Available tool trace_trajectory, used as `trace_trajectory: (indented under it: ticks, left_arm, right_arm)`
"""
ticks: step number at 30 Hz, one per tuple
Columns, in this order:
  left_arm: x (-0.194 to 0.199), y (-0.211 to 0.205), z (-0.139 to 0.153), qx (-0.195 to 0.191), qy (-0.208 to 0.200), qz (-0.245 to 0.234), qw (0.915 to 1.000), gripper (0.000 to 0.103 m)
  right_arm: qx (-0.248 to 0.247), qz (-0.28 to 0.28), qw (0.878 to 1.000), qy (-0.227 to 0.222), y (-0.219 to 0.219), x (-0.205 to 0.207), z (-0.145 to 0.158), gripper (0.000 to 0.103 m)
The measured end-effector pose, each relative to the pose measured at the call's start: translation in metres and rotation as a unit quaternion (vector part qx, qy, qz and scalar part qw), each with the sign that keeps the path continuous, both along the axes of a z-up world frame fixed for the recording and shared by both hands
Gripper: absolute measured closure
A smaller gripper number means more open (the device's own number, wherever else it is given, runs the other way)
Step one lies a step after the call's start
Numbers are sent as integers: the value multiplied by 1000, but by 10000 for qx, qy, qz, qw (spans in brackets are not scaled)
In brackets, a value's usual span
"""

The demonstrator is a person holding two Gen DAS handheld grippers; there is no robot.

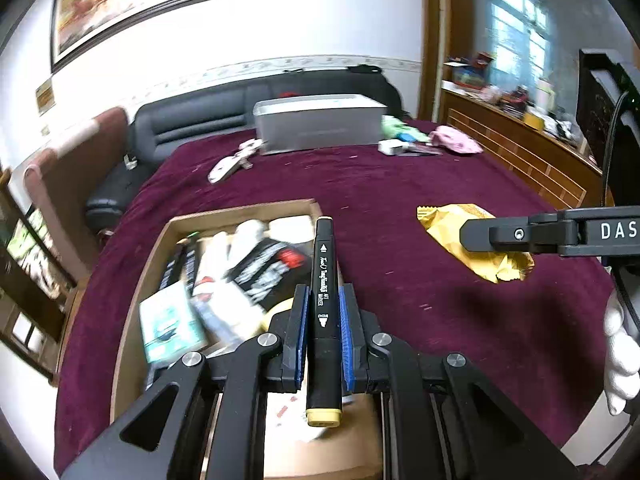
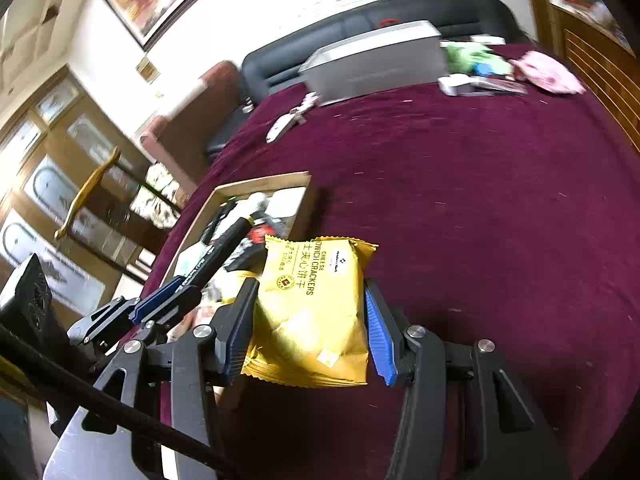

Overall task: Organize objects
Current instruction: 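Carry the marker and cracker packet over the cardboard box, then lower the marker and cracker packet into the box and open both grippers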

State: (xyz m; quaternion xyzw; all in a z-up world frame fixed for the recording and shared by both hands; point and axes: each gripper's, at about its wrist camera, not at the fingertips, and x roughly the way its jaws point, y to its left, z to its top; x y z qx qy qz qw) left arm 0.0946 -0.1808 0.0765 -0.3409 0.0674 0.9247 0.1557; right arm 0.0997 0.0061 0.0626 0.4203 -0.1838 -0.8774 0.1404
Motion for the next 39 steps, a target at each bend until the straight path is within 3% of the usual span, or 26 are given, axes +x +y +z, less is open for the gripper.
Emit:
trace_trajectory:
  ticks: [9, 23, 39]
  left_arm:
    - [-10, -57, -24, 179, -229, 417, 9987, 91]
    - [-21, -88, -49, 438, -505, 557, 9962, 91]
    - [-33, -107, -48, 510, -507, 703, 9949, 91]
  right_arm:
    - [252, 548, 9978, -268, -76, -37, -15, 53]
    - [665, 845, 9926, -572, -129, -75, -40, 53]
    - [957, 1485, 9828, -536, -173, -51, -45, 54]
